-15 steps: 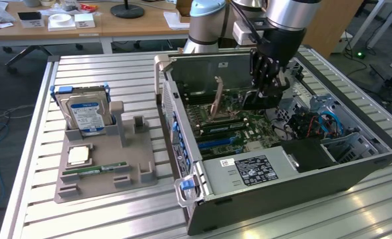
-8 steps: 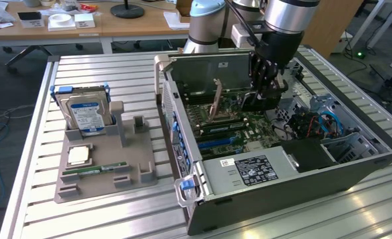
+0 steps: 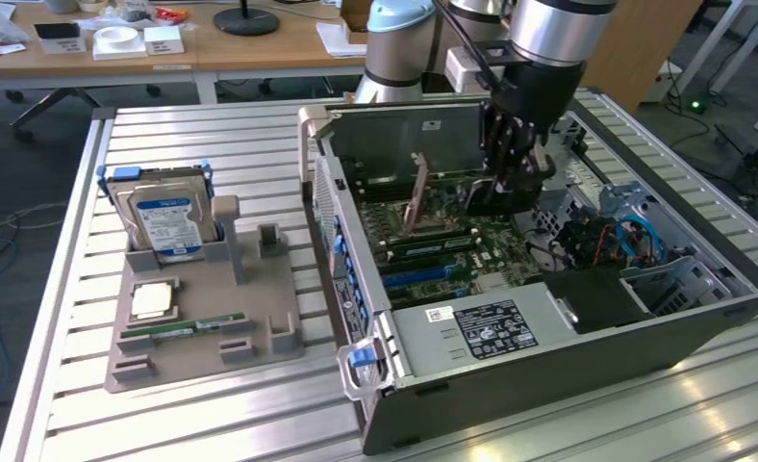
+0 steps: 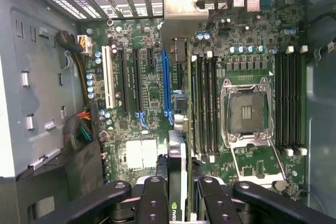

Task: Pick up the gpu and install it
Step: 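Insert the gpu into the slot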

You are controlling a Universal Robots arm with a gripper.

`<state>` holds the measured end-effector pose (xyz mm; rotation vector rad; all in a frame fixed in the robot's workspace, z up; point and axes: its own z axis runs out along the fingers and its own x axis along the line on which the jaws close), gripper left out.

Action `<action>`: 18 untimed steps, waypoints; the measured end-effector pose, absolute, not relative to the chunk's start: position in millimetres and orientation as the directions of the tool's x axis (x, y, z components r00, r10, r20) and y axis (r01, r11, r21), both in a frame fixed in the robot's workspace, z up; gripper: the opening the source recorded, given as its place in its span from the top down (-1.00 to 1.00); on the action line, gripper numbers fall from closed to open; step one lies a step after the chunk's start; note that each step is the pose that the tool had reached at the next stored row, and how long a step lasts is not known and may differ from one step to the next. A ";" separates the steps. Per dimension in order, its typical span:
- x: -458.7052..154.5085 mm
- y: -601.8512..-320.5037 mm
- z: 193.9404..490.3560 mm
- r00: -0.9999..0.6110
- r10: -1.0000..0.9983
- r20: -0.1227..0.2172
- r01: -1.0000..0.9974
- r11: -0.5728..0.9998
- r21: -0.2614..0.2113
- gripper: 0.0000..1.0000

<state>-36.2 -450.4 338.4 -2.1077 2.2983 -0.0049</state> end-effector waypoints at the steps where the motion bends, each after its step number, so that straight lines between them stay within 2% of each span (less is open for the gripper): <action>1: -37.6 -450.4 338.1 -0.086 -0.996 -0.015 -0.996 0.086 -0.018 0.47; 18: -54.5 -450.3 328.7 -0.086 -0.996 -0.015 -0.996 0.086 -0.018 0.47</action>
